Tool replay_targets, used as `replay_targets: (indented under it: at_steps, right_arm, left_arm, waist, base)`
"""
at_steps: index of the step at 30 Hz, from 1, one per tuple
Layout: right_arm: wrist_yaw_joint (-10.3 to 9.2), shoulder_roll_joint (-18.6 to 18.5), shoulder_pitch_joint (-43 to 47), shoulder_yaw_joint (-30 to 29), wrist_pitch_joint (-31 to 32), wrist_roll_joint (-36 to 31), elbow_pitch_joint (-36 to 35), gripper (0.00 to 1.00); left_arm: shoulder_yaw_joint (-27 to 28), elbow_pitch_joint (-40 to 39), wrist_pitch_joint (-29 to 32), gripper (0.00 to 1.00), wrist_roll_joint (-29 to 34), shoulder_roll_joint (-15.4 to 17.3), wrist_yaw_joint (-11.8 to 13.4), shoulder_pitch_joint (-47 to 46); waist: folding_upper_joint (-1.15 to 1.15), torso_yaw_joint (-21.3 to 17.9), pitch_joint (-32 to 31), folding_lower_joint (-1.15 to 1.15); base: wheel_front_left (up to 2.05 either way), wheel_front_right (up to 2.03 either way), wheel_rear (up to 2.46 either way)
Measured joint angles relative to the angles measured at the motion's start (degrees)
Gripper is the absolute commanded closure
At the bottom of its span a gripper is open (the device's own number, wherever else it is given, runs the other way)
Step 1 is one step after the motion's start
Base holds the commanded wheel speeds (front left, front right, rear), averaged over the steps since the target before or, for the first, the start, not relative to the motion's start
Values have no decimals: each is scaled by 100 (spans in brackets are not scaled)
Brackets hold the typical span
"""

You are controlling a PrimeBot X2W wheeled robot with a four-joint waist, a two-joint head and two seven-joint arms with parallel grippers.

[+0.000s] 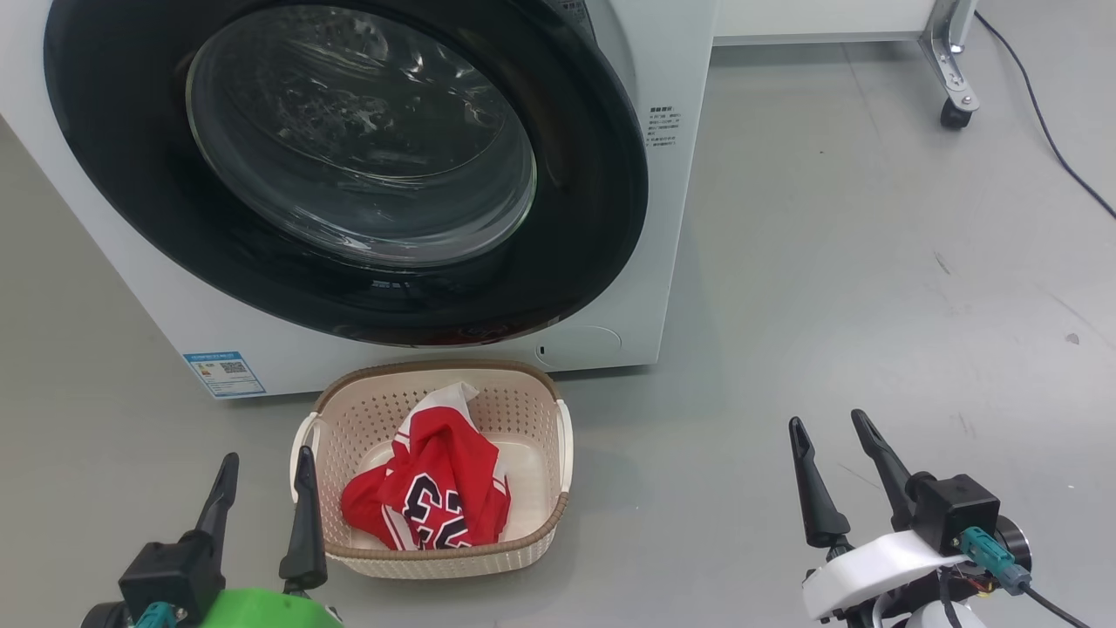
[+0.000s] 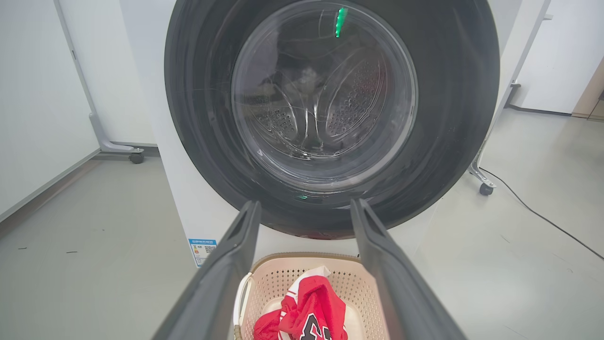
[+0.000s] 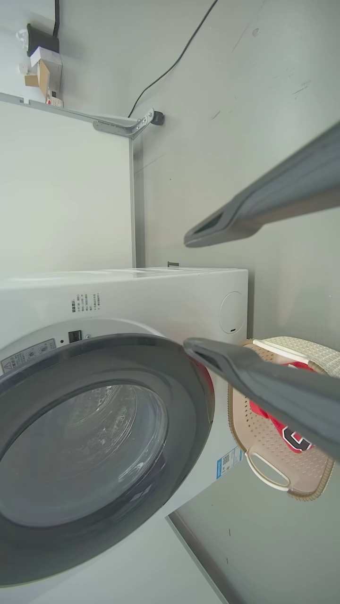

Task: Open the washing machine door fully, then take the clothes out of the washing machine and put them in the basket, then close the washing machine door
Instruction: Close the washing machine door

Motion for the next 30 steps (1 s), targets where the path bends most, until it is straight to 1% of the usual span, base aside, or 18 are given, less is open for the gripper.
replay_targets:
  at_steps: [3, 4, 5, 6, 22, 30]
  right_arm:
    - [-1, 1, 12, 2, 0, 0, -7, 0]
    - [-1, 2, 13, 2, 0, 0, -8, 10]
    - [-1, 2, 13, 2, 0, 1, -8, 75]
    - [-1, 3, 14, 2, 0, 1, -8, 100]
    - [-1, 1, 17, 3, 7, 8, -41, 100]
    - [13, -36, -114, 9, 47, 9, -103, 100]
  left_arm:
    - [-4, -1, 0, 0, 7, -9, 4, 0]
    - [-8, -1, 0, 0, 7, -14, 19, 0]
    - [-12, -1, 0, 0, 8, -20, 23, 0]
    - [-16, -2, 0, 0, 9, -24, 24, 0]
    - [-53, -58, 8, 0, 92, -56, 47, 2]
    - [-129, -155, 51, 0, 181, -98, 57, -6]
  waist:
    - [0, 6, -6, 0]
    - [0, 8, -8, 0]
    - [0, 11, -10, 0]
    - [0, 14, -12, 0]
    - [0, 71, 26, 0]
    - [0, 163, 169, 0]
  base:
    - [0, 0, 0]
    - [0, 0, 0]
    - [0, 0, 0]
    - [0, 0, 0]
    - [0, 0, 0]
    - [0, 0, 0]
